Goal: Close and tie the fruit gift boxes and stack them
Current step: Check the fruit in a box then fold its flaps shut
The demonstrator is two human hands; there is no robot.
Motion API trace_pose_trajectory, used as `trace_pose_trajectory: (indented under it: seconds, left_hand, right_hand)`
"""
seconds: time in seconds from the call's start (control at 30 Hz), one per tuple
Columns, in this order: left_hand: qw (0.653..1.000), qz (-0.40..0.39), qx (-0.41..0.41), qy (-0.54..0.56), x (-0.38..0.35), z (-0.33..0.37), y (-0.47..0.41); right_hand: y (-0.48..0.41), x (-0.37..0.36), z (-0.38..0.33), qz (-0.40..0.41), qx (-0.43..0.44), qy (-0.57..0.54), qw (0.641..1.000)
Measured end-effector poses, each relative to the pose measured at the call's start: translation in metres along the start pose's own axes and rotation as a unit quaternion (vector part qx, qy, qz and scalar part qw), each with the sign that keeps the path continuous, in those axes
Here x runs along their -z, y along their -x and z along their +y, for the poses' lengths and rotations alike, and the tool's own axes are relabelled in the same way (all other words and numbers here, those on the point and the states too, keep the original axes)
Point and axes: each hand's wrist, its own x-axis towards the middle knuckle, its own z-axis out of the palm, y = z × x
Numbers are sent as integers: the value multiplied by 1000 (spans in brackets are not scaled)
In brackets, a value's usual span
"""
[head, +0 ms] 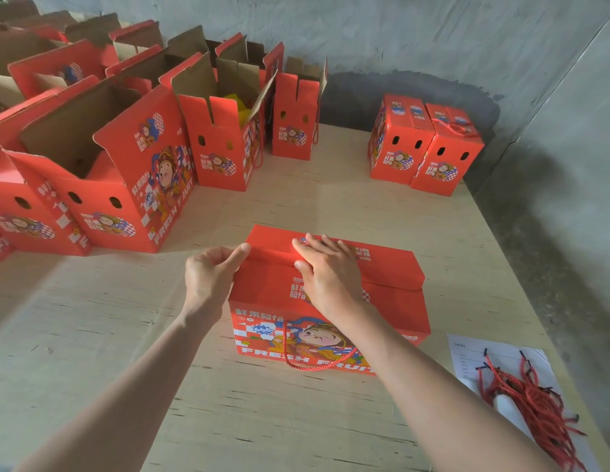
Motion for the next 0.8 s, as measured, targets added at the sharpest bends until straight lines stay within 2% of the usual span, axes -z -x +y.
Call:
trace_pose_trajectory:
  seconds: [0.17, 0.3, 0.5, 0.6, 0.67, 0.7, 0.77, 0.8]
  left_hand:
    - [992, -24, 109, 58, -4, 12, -9]
    - [991, -13, 123, 51, -8, 12, -4]
    - [994, -5, 109, 18, -11, 11, -3]
    - [998, 2, 41, -45, -10, 11, -3]
    - [990, -22, -50, -132, -9, 15, -3]
    - [971, -36, -117, -203, -10, 18, -3]
    - [897, -70, -252, -355, -19, 27, -1]
    - [860, -104, -291, -406, -27, 32, 1]
  right_hand:
    - [-1, 0, 2, -3, 28, -23, 999]
    - [0, -1, 3, 7, 45, -15, 999]
    - [5, 10, 21, -28, 88, 14, 996]
    - [20, 25, 47, 16, 46, 1, 999]
    - [35, 37, 73, 59, 14, -22, 998]
    - [42, 42, 85, 80, 2, -37, 996]
    - [50, 47, 100, 100, -16, -70, 992]
    - [51, 48, 102, 100, -22, -84, 991]
